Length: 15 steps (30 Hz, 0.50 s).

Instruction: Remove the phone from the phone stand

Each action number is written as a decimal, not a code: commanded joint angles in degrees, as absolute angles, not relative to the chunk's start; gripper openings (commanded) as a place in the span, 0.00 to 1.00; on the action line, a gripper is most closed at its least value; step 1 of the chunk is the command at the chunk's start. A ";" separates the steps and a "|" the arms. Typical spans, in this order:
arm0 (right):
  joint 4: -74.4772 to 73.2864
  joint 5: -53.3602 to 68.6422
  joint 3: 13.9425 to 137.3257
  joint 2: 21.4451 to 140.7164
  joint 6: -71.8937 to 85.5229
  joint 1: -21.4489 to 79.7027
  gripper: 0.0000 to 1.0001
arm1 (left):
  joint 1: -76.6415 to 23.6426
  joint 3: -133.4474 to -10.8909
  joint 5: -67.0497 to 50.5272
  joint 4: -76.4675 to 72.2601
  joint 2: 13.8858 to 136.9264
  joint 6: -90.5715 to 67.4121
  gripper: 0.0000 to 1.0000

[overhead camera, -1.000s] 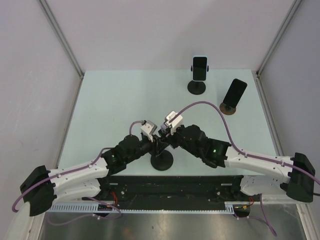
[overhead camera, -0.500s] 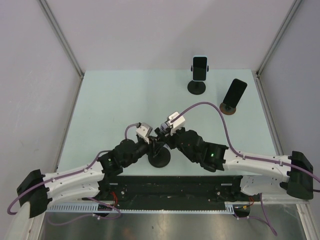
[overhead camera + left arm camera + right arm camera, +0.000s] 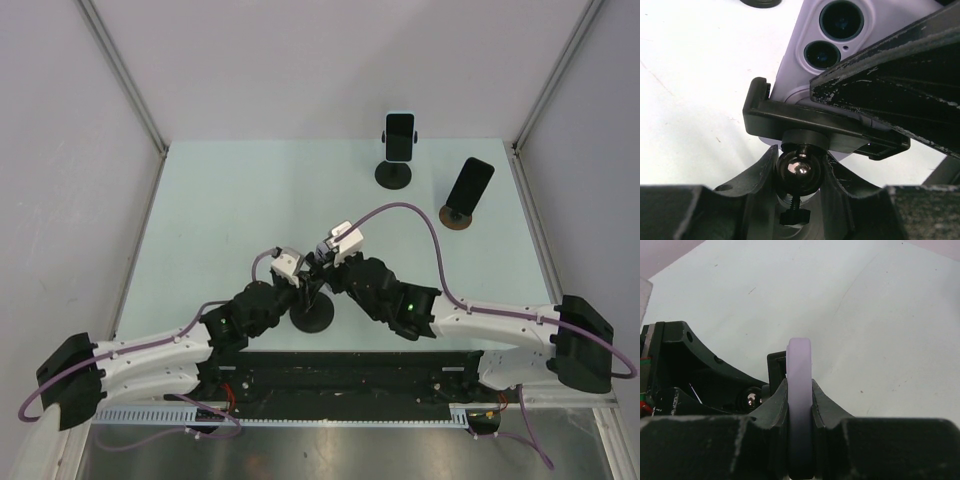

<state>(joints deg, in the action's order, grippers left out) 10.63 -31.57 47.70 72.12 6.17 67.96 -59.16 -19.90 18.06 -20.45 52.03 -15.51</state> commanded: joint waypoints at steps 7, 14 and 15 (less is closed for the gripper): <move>21.80 -46.05 48.95 76.82 4.65 62.32 0.00 | -61.17 -18.72 22.24 -25.58 52.20 -14.06 0.00; 22.41 -49.92 49.22 77.08 4.31 61.53 0.00 | -61.35 -17.49 23.47 -26.02 52.47 -16.35 0.00; 22.67 -50.53 49.22 77.08 4.05 61.44 0.00 | -61.43 -17.40 23.38 -26.02 52.73 -16.61 0.01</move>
